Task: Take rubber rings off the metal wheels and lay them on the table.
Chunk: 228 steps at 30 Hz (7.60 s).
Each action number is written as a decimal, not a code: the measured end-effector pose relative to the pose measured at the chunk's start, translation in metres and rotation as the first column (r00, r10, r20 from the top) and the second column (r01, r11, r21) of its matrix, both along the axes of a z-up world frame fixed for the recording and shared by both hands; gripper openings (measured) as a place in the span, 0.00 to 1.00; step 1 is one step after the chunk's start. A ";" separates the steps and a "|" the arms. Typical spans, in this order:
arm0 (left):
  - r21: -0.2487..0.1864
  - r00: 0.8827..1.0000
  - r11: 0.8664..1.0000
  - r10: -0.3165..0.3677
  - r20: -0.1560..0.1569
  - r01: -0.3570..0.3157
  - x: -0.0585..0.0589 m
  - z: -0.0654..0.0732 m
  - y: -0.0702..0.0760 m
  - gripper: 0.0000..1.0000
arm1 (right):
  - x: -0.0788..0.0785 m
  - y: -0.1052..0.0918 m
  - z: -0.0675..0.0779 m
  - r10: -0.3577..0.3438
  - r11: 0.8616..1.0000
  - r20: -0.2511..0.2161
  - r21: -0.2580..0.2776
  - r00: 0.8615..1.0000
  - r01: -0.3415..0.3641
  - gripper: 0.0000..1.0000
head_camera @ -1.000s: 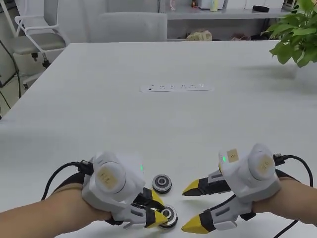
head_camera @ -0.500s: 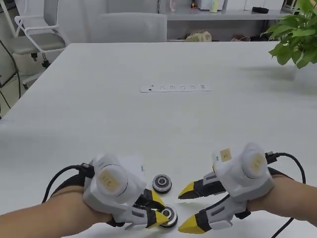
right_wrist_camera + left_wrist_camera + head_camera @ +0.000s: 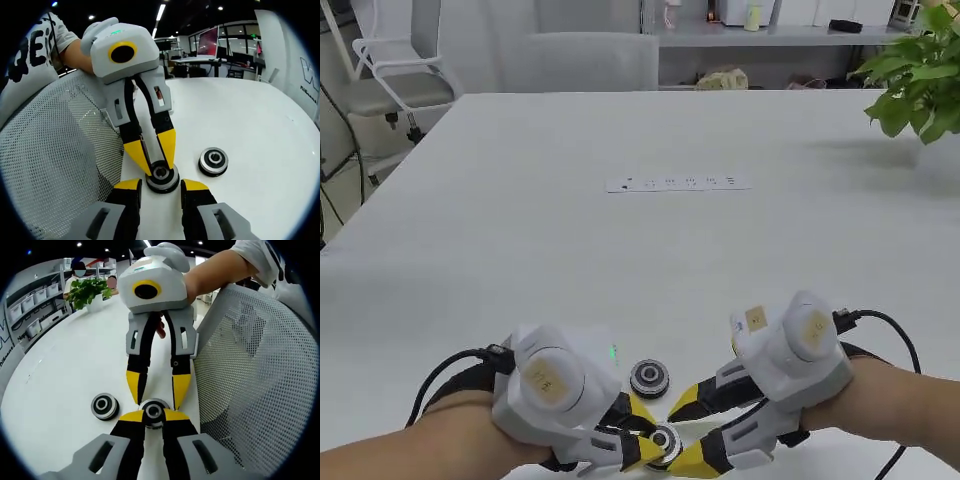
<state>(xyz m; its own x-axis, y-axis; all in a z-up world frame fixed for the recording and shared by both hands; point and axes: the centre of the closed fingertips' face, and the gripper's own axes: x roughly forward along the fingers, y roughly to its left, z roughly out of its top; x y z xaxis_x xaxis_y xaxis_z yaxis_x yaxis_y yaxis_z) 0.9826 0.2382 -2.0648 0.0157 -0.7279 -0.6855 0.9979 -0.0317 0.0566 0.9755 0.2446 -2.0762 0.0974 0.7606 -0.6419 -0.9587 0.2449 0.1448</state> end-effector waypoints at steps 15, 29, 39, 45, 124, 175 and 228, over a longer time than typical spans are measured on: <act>-0.003 1.000 1.000 0.011 -0.002 -0.011 0.000 0.000 0.000 0.07 | 0.001 -0.004 -0.004 -0.024 1.000 0.012 -0.003 1.000 0.024 0.22; -0.001 1.000 1.000 0.017 -0.001 -0.017 0.000 0.000 0.000 0.07 | 0.003 -0.014 -0.008 -0.029 0.998 0.045 -0.062 0.999 0.032 0.05; 0.000 1.000 1.000 0.019 0.000 -0.019 0.000 0.000 0.000 0.07 | 0.005 -0.015 -0.009 -0.074 0.995 0.006 -0.062 0.997 0.075 0.01; 0.004 1.000 1.000 0.022 -0.001 -0.022 0.000 0.000 0.000 0.07 | 0.007 -0.017 -0.009 -0.150 0.988 -0.080 -0.046 0.985 0.147 0.00; -0.016 1.000 1.000 -0.019 -0.010 0.019 -0.007 0.024 0.008 0.23 | 0.009 -0.007 0.026 -0.230 0.933 -0.288 0.206 0.930 0.295 0.00; -0.168 0.967 0.952 0.248 -0.056 -0.254 0.008 0.073 0.093 0.70 | 0.031 0.048 0.056 -0.188 0.931 -0.236 0.266 0.954 0.249 0.00; -0.154 0.964 0.951 0.262 -0.050 -0.267 0.014 0.071 0.099 0.70 | 0.048 0.053 0.043 -0.260 0.936 -0.097 0.218 0.961 0.276 0.23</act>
<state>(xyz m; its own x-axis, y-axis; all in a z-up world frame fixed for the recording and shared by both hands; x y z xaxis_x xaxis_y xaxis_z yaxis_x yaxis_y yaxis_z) 0.9961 0.3375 -1.9933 0.2044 -0.7992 -0.5652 0.9706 0.2406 0.0107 1.0238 0.2978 -2.0332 0.2815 0.8384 -0.4668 -0.8483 0.4448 0.2872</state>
